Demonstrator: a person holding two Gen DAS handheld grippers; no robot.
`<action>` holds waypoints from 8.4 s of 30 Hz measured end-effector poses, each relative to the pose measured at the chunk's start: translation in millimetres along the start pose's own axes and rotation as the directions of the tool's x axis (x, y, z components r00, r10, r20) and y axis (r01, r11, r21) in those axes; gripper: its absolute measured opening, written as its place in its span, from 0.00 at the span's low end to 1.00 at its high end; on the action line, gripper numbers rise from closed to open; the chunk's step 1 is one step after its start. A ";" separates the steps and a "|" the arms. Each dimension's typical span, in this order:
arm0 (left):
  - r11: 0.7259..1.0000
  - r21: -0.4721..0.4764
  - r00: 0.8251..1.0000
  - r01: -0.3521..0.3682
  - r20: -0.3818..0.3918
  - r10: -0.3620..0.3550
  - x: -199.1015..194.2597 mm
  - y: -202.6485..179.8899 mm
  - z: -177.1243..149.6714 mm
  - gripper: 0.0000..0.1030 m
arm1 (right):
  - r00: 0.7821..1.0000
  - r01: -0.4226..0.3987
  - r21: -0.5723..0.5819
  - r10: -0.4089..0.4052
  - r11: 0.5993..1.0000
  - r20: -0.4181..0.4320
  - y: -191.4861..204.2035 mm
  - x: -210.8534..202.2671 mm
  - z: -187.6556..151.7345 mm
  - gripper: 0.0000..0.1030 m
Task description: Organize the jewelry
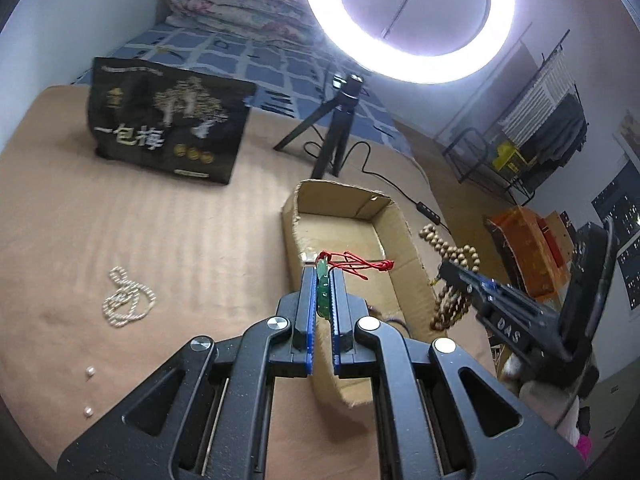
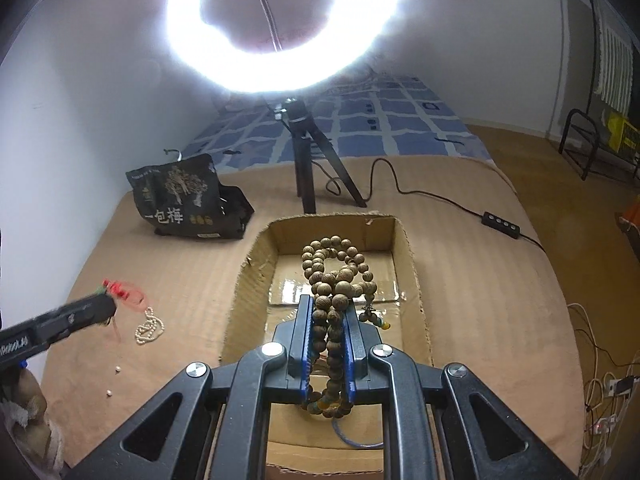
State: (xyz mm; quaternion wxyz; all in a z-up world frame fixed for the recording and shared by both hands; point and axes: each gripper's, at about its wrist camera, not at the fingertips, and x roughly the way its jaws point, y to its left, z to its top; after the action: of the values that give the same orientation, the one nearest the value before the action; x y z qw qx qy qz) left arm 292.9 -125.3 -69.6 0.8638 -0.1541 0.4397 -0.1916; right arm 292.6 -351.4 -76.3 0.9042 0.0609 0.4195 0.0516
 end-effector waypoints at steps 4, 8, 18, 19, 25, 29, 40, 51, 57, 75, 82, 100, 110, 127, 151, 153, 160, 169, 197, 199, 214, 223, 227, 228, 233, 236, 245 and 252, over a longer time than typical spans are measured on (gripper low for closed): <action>1.000 -0.001 1.000 0.012 -0.029 -0.012 27.3 -5.7 2.8 0.04 | 1.000 0.000 0.026 0.001 1.000 -0.027 -13.5 5.5 -6.2 0.11; 0.999 -0.019 0.998 0.029 -0.062 -0.030 49.8 -7.7 0.5 0.04 | 0.999 0.001 0.040 0.001 0.999 -0.051 -23.4 11.2 -11.7 0.11; 0.999 -0.008 0.995 0.042 -0.090 -0.042 65.8 -18.7 -5.2 0.04 | 0.996 -0.011 0.022 0.013 1.000 -0.085 -23.5 16.5 -17.9 0.11; 0.999 -0.004 0.995 0.042 -0.089 -0.042 65.9 -19.0 -5.5 0.04 | 0.996 -0.010 0.021 0.012 1.000 -0.085 -23.3 16.1 -18.0 0.12; 1.000 0.014 0.996 0.025 -0.089 -0.024 65.2 -19.5 -5.6 0.34 | 0.998 0.021 0.027 -0.019 0.999 -0.060 -25.0 9.8 -16.0 0.44; 1.000 0.025 0.997 0.004 -0.076 -0.003 61.7 -18.5 -5.8 0.39 | 0.998 0.056 0.030 -0.055 0.998 -0.030 -25.7 4.0 -14.4 0.71; 0.999 0.044 0.997 -0.028 -0.069 0.031 56.6 -15.8 -7.8 0.39 | 0.996 0.083 0.039 -0.083 0.996 -0.014 -24.5 -1.7 -12.1 0.88; 0.995 0.062 0.995 -0.080 -0.057 0.083 38.1 4.2 -7.2 0.39 | 0.999 0.054 0.066 -0.054 0.996 -0.002 -19.7 -5.4 -12.6 0.95; 0.993 0.056 0.994 -0.104 -0.031 0.106 17.6 26.8 0.2 0.42 | 0.998 0.050 0.061 -0.051 0.997 0.024 -5.2 -8.3 -9.6 0.99; 0.970 0.003 0.970 -0.241 0.017 0.241 -46.0 127.5 13.9 0.42 | 0.995 -0.066 0.053 0.061 0.996 0.084 41.6 -10.4 -1.8 1.00; 0.959 0.046 0.960 -0.280 -0.015 0.281 -63.5 155.1 -2.3 0.42 | 0.991 -0.122 0.006 0.121 0.993 0.063 73.5 -0.6 -1.3 1.00; 0.979 0.064 0.962 -0.192 -0.184 0.201 -48.6 191.4 -60.3 0.32 | 0.963 -0.254 -0.118 0.240 0.960 -0.120 178.2 70.1 -18.0 0.96; 0.977 0.115 0.948 -0.179 -0.244 0.203 -30.5 189.9 -80.4 0.29 | 0.939 -0.263 -0.085 0.235 0.961 -0.251 207.2 130.5 -37.0 0.91; 0.979 0.091 0.940 -0.181 -0.278 0.200 -18.9 202.8 -86.2 0.23 | 0.946 -0.192 -0.130 0.148 0.973 -0.289 238.5 183.1 -49.0 0.89; 0.957 0.173 0.922 -0.233 -0.273 0.274 5.6 189.1 -87.3 0.18 | 0.954 -0.126 -0.340 0.020 0.932 -0.300 243.6 180.6 -55.0 0.11; 0.955 0.177 0.922 -0.239 -0.268 0.281 6.6 189.3 -87.0 0.15 | 0.953 -0.131 -0.335 0.025 0.933 -0.301 240.6 178.0 -54.7 0.09; 0.936 0.229 0.918 -0.268 -0.234 0.320 9.4 187.9 -89.2 0.06 | 0.949 -0.151 -0.305 0.051 0.940 -0.310 228.9 168.7 -55.9 0.08; 0.944 0.163 0.934 -0.288 -0.169 0.314 -12.7 187.4 -73.5 0.06 | 0.950 -0.182 -0.248 0.106 0.952 -0.293 209.2 148.2 -40.4 0.05; 0.974 0.085 0.978 -0.208 0.007 0.209 -81.1 144.1 -38.7 0.06 | 0.954 -0.299 -0.159 0.294 0.941 -0.057 194.6 41.2 5.6 0.05; 0.976 0.083 0.979 -0.202 0.015 0.201 -83.2 139.9 -37.9 0.06 | 0.952 -0.305 -0.154 0.304 0.940 -0.029 190.6 28.6 10.9 0.05; 0.990 0.114 0.994 -0.085 0.071 0.078 -82.3 68.0 -29.1 0.06 | 0.939 -0.296 -0.100 0.309 0.950 0.151 130.1 -55.3 31.9 0.05; 0.983 0.181 0.999 -0.022 0.044 0.014 -52.9 15.1 -32.4 0.06 | 0.961 -0.207 -0.047 0.212 0.977 0.178 73.7 -65.2 31.7 0.05; 0.978 0.209 1.000 -0.007 0.028 0.001 -39.7 -2.3 -38.0 0.06 | 0.969 -0.165 -0.017 0.165 0.986 0.185 47.0 -65.9 30.3 0.05; 0.976 0.216 1.000 -0.004 0.022 -0.001 -36.0 -6.4 -39.6 0.06 | 0.970 -0.159 -0.010 0.158 0.987 0.185 41.7 -66.2 30.6 0.05; 0.969 0.246 1.000 0.002 -0.003 -0.002 -20.1 -20.6 -46.2 0.06 | 0.976 -0.133 0.041 0.124 0.990 0.180 12.4 -59.9 30.9 0.05; 0.967 0.256 1.000 0.008 -0.018 -0.003 -10.9 -27.8 -49.6 0.06 | 0.978 -0.126 0.065 0.113 0.990 0.176 0.6 -56.6 30.6 0.05; 0.961 0.277 0.999 0.026 -0.053 -0.011 12.5 -46.5 -55.2 0.06 | 0.989 -0.102 0.096 0.091 0.990 0.120 -18.8 -32.5 25.2 0.05; 0.957 0.290 0.997 0.021 -0.078 0.001 26.3 -51.6 -58.4 0.06 | 0.993 -0.094 0.117 0.085 0.989 0.081 -28.9 -19.6 19.6 0.05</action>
State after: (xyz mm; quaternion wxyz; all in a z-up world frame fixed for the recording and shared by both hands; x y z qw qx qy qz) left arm 249.1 -188.6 -98.6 0.8585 -0.0201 0.4390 -0.2643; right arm 296.3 -384.1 -53.4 0.9109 0.1362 0.3841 0.0643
